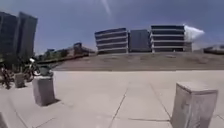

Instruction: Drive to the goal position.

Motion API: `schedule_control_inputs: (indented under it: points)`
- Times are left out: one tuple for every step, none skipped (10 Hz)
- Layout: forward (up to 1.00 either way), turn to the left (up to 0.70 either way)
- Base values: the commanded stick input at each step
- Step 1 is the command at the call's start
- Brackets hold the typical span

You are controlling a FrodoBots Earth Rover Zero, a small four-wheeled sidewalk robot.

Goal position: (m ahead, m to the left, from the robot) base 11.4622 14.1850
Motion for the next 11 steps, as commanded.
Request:
schedule_control_inputs:
  points:
    - [1.0, -0.02]
    - [1.0, -0.03]
    - [1.0, -0.03]
    - [1.0, -0.03]
    - [1.0, -0.01]
    - [1.0, 0.0]
    - [1.0, 0.0]
    - [1.0, 0.0]
    - [1.0, -0.02]
    - [1.0, -0.02]
    - [1.0, -0.02]
